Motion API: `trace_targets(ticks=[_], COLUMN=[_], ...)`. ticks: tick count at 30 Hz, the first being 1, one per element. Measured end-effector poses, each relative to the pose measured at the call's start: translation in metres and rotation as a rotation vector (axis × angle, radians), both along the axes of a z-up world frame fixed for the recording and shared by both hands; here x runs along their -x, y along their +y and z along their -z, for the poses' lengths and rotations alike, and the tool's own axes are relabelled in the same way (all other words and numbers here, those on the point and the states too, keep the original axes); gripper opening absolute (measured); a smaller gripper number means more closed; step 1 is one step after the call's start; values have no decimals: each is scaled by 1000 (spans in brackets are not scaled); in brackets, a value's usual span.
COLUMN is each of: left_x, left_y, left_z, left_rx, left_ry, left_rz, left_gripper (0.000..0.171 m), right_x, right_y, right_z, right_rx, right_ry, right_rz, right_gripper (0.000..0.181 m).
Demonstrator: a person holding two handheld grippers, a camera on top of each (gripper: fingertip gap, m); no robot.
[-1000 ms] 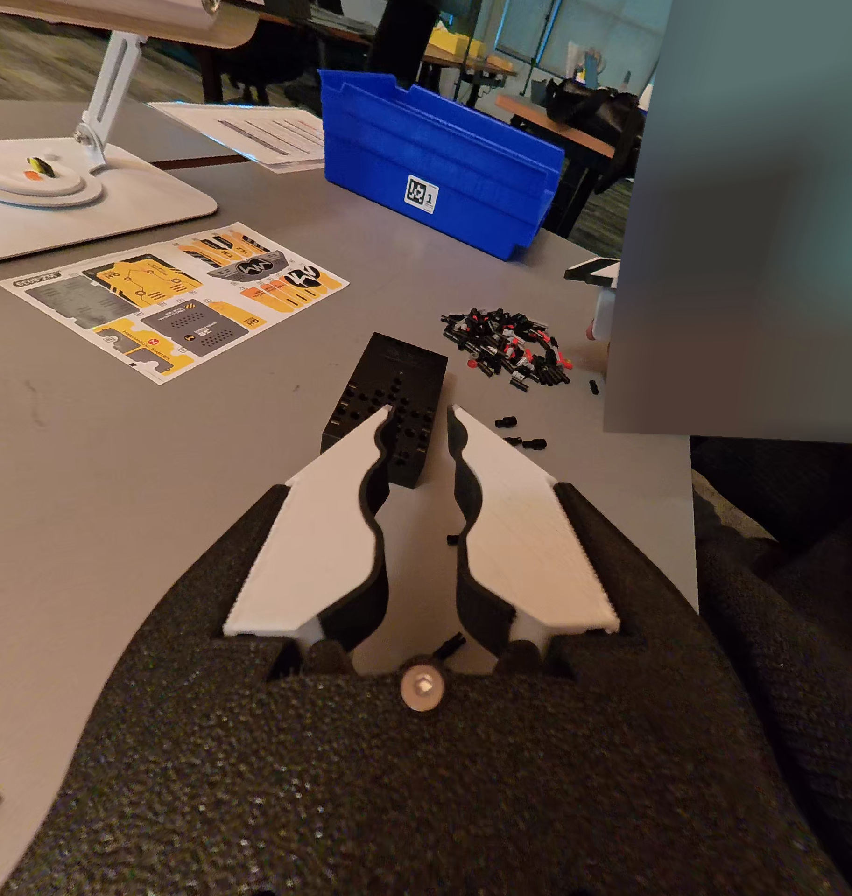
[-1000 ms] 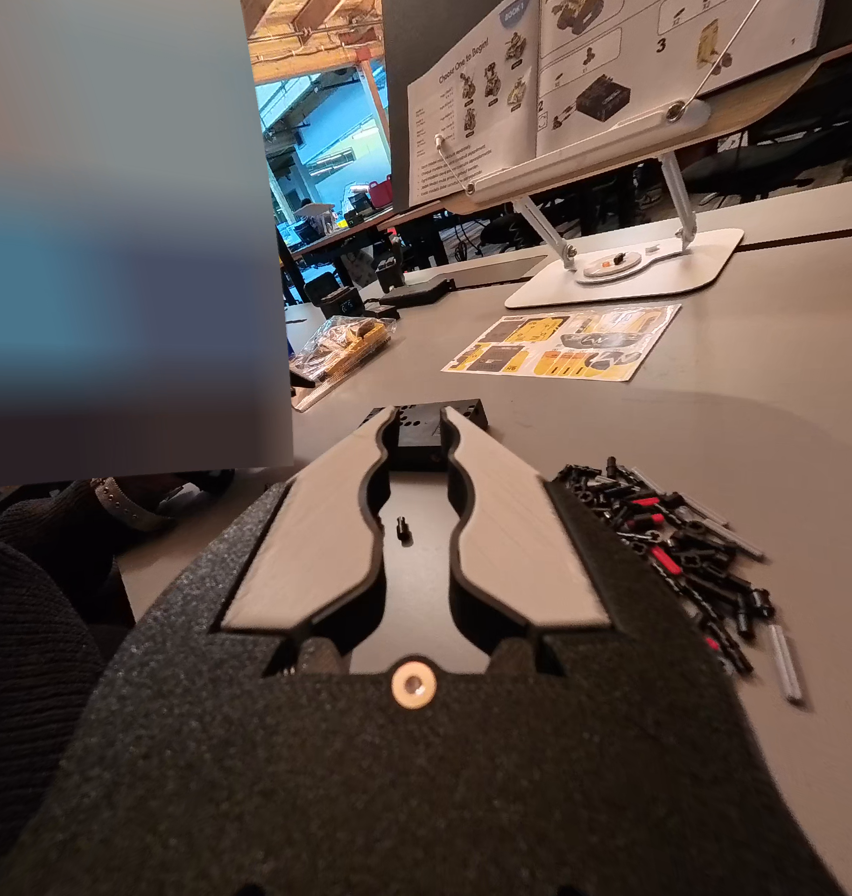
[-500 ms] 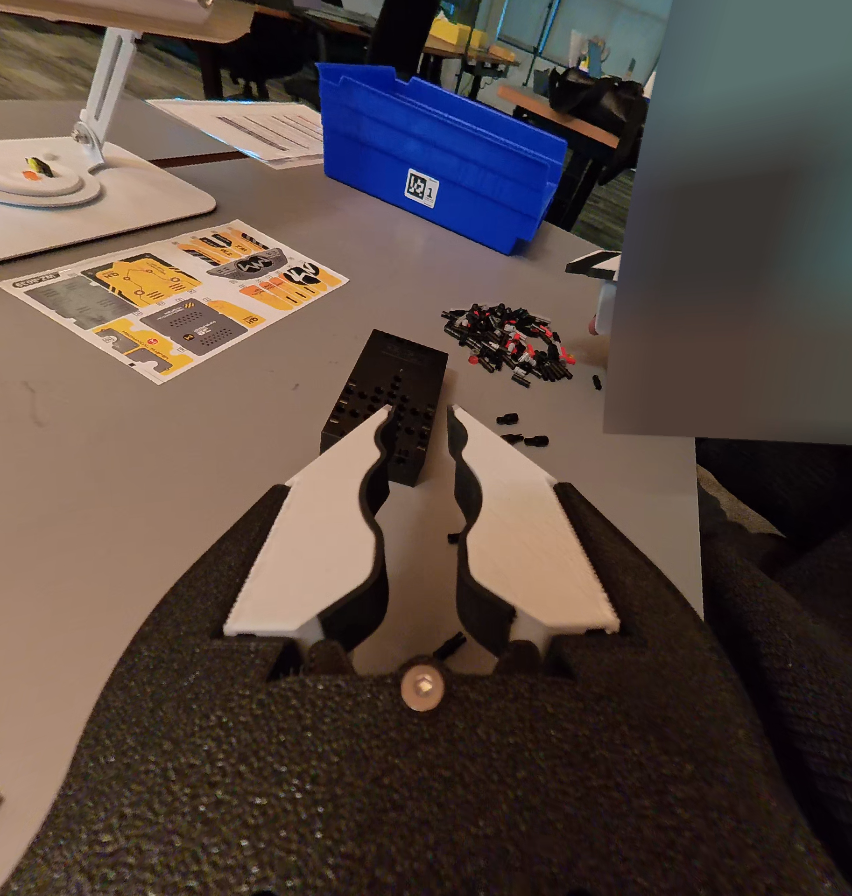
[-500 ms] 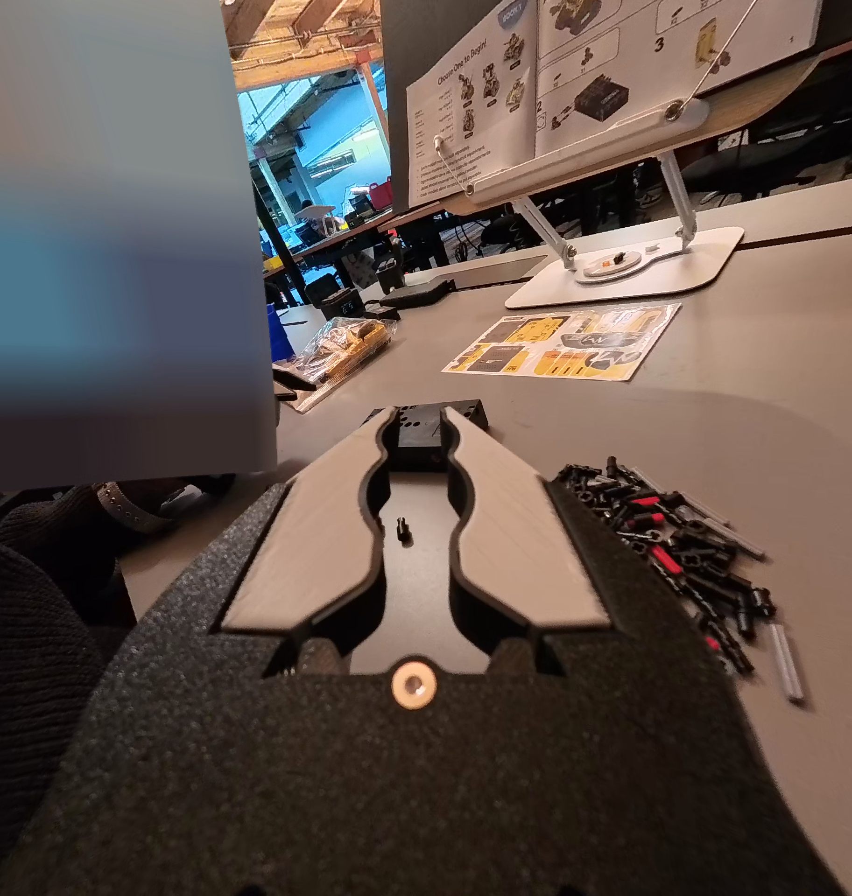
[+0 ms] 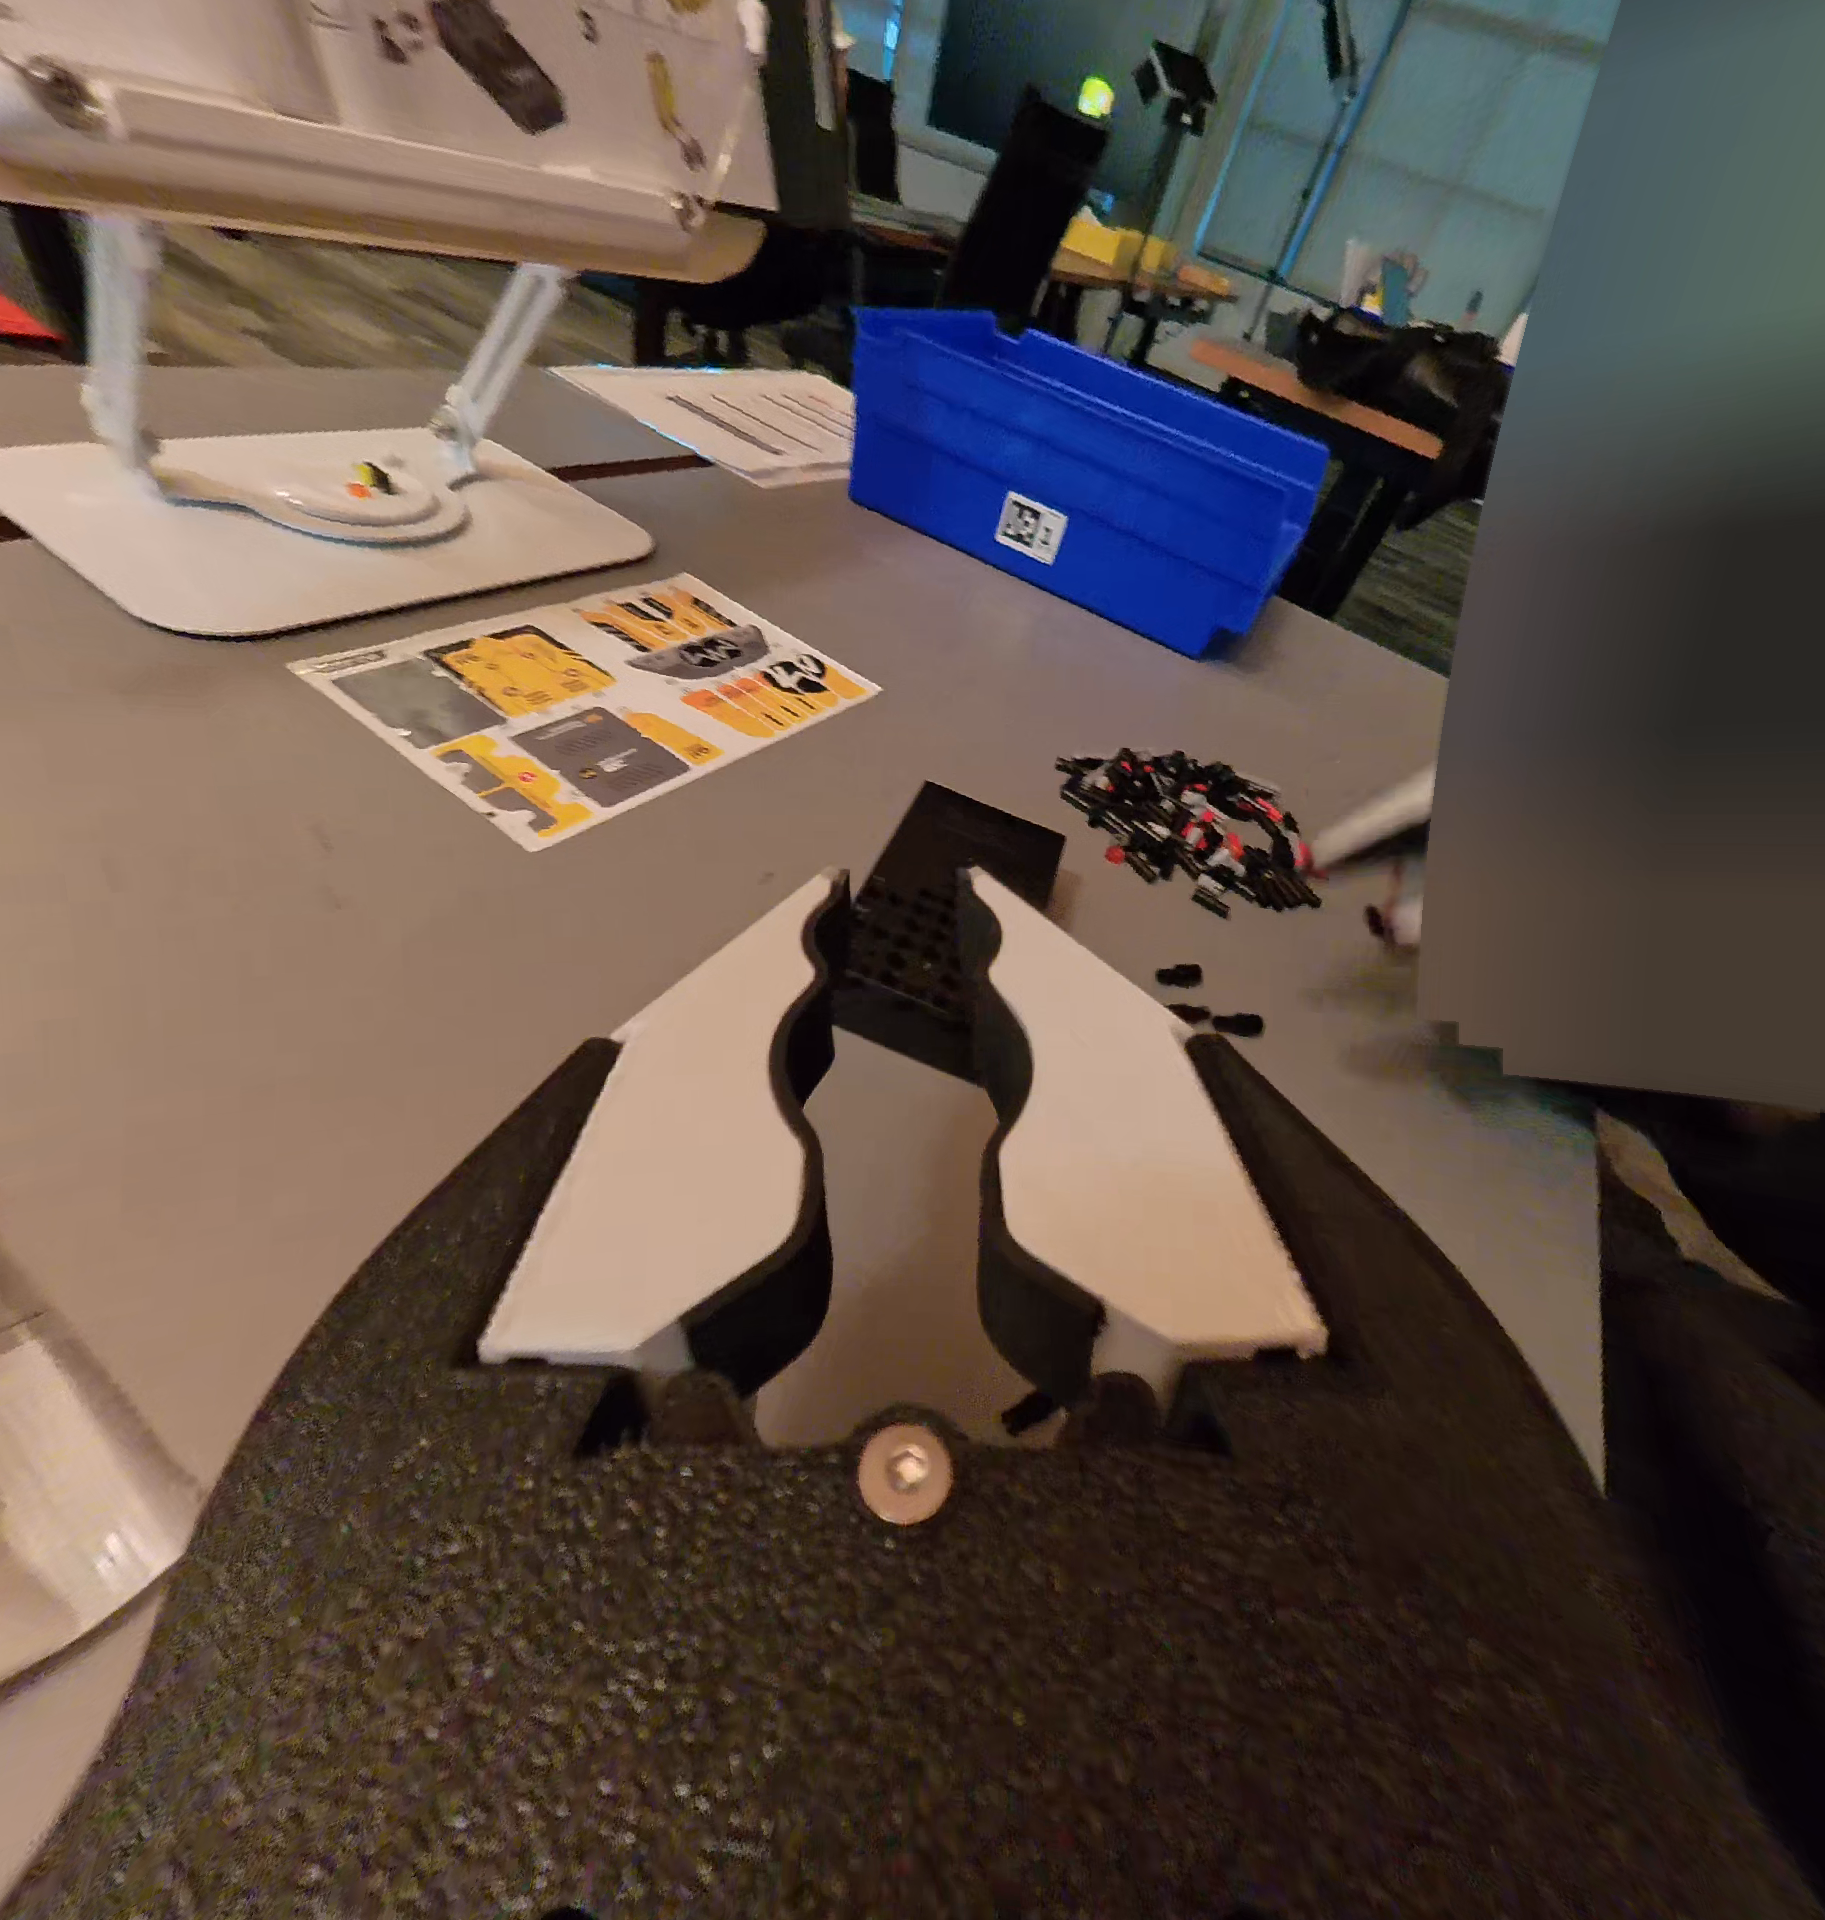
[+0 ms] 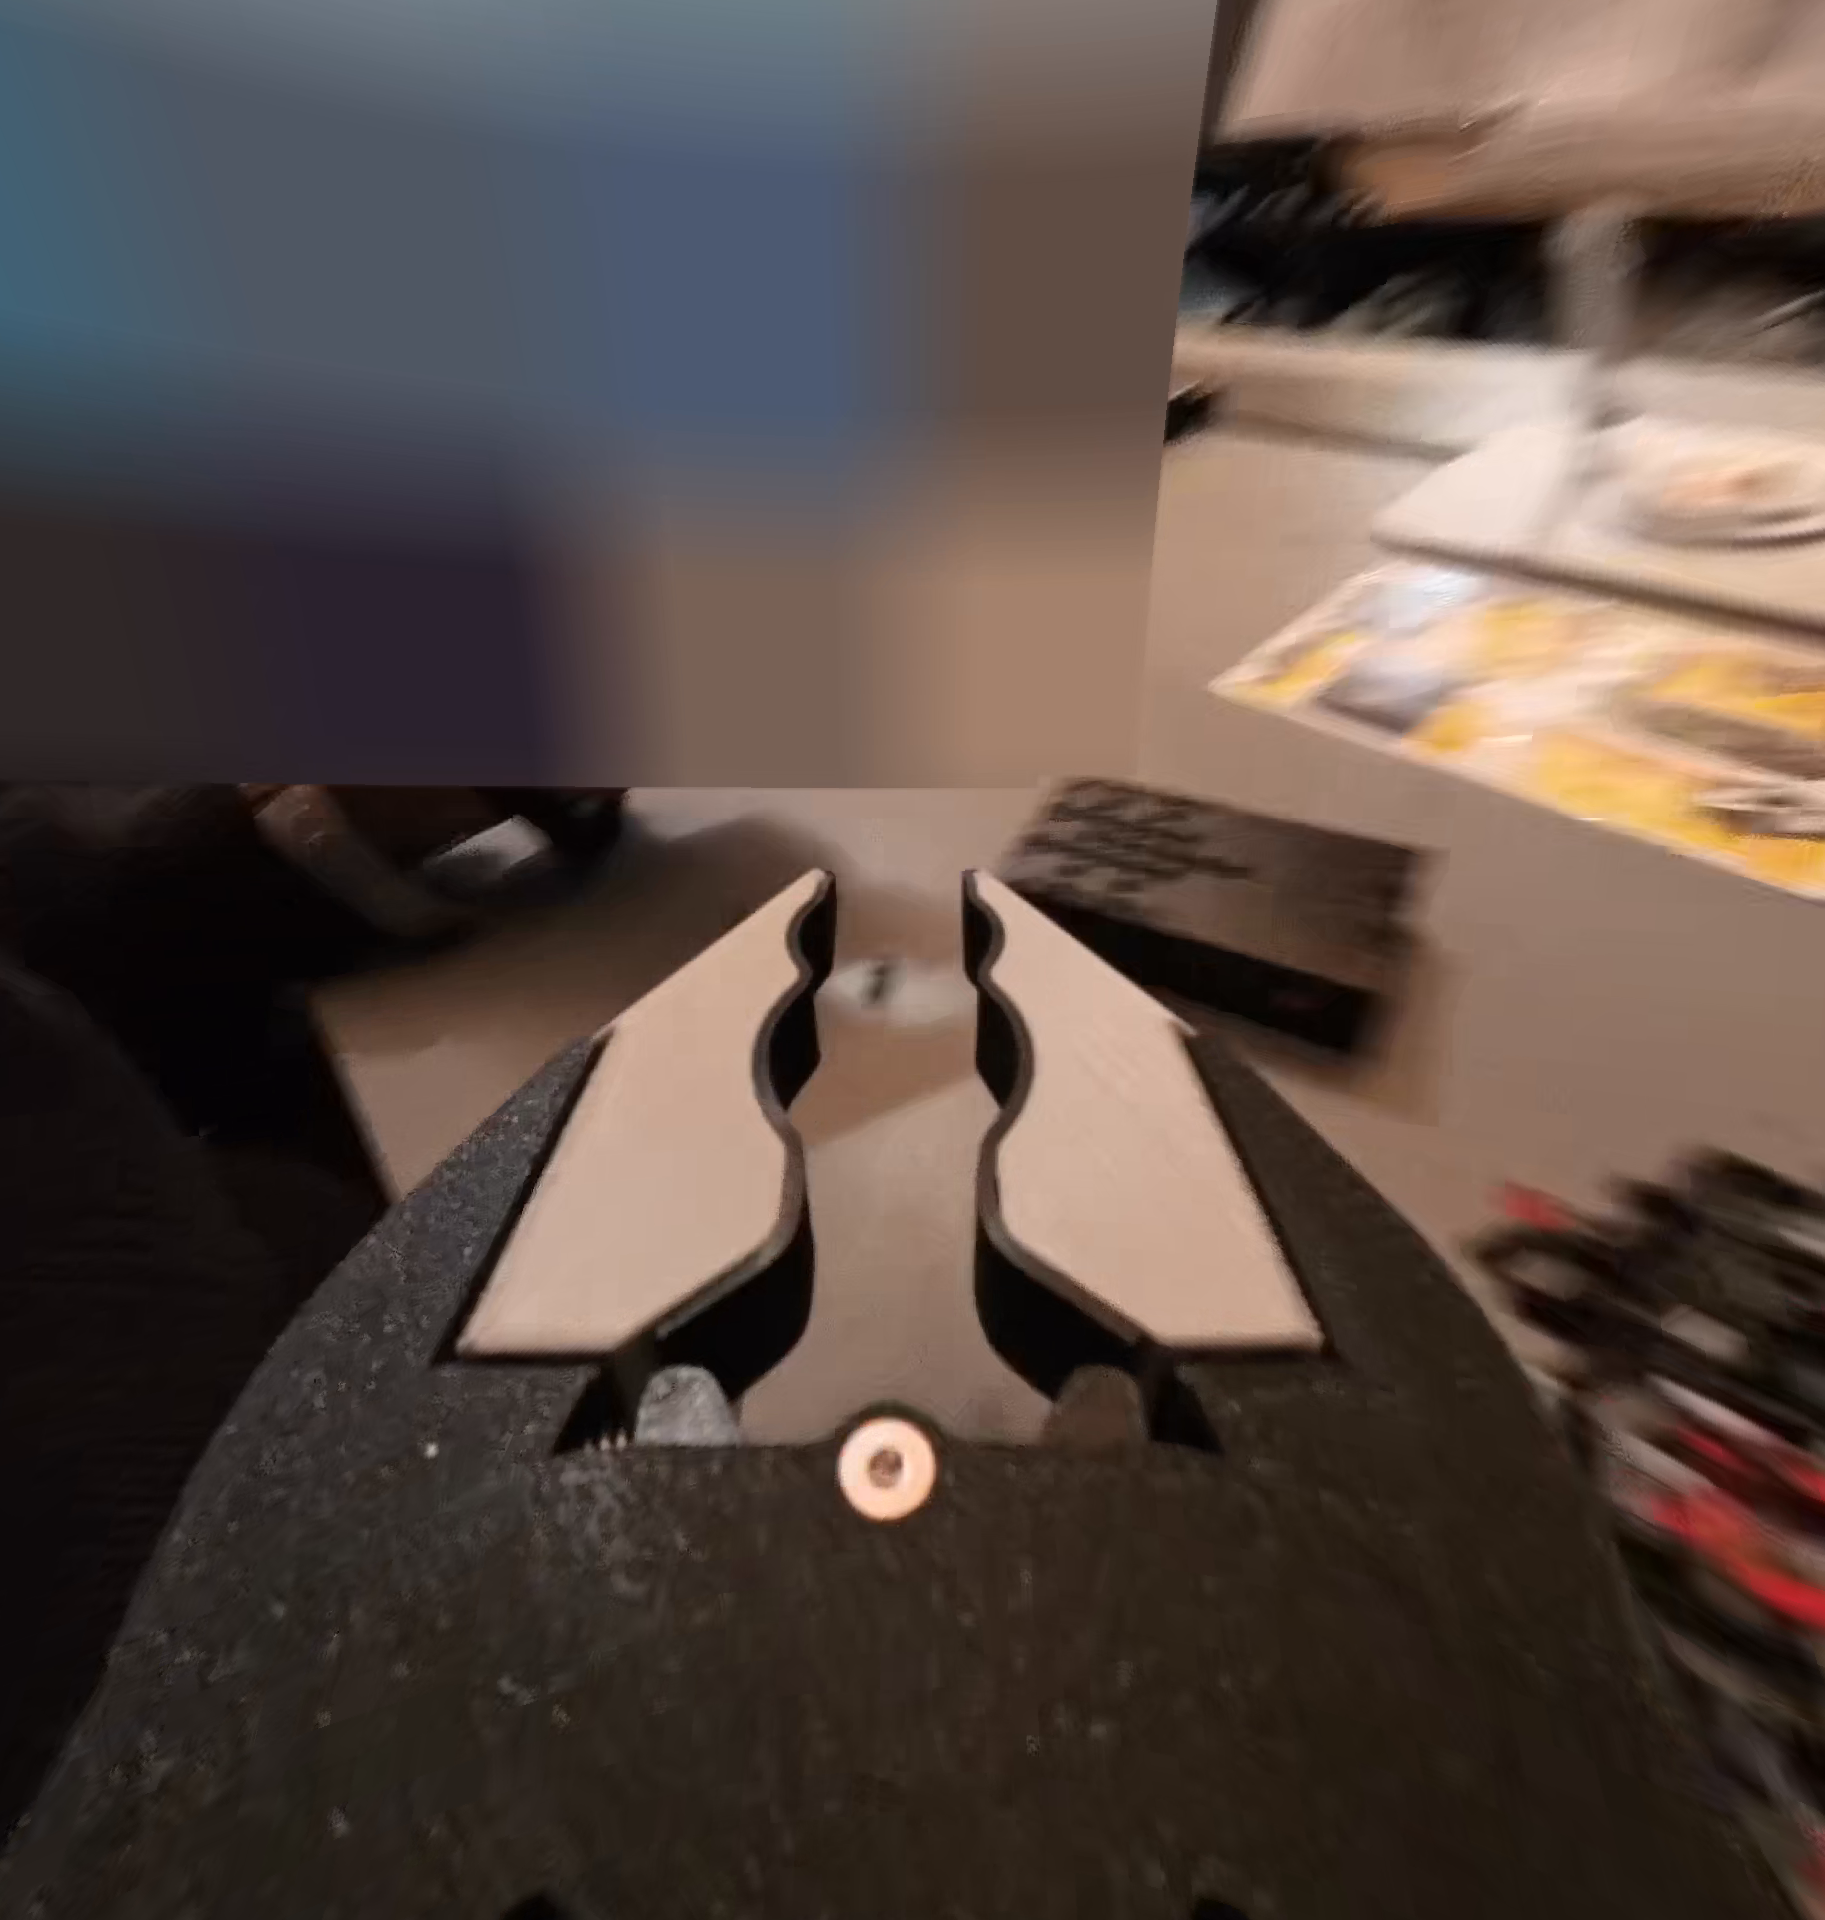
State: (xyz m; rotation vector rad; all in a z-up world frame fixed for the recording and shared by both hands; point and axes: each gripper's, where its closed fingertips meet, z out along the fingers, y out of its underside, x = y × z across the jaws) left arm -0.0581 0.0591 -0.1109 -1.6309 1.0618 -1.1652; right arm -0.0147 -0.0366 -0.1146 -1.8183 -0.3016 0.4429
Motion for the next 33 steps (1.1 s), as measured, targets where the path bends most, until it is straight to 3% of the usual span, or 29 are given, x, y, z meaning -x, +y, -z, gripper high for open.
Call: trace_targets(ticks=[2,6,10,12,17,19,22,24,26,29,33], left_x=[5,15,20,22,27,27,24,21,18,15,13], left_y=[6,7,3,3,3,1,-2,-5,-7,-8,-3], left_z=[-2,-12,-17,-19,-23,-24,-22,-20,-18,-15,-8], left_rx=[-2,12,62,65,62,67,62,54,42,12,-13], left_ry=[-1,-58,-107,-117,-138,-150,-136,-123,-108,-81,-47], left_rz=[-41,-64,-42,-37,-32,-19,-7,6,16,18,-3], left_gripper=[19,19,19,19,19,19,20,19,19,19,19], right_x=[51,96,104,101,94,74,-20,-100,-159,-187,-190], right_y=[5,24,38,41,39,38,37,25,9,-6,-17], right_z=[18,49,72,81,73,52,20,20,38,57,69], right_rx=[93,180,259,297,271,205,141,204,331,409,443], right_ry=[-52,-195,-358,-418,-431,-401,-462,-475,-425,-392,-423], right_rz=[-121,-172,-133,-101,-78,-15,262,454,573,597,588], right_gripper=[24,24,21,6,5,5,5,5,5,5,6])
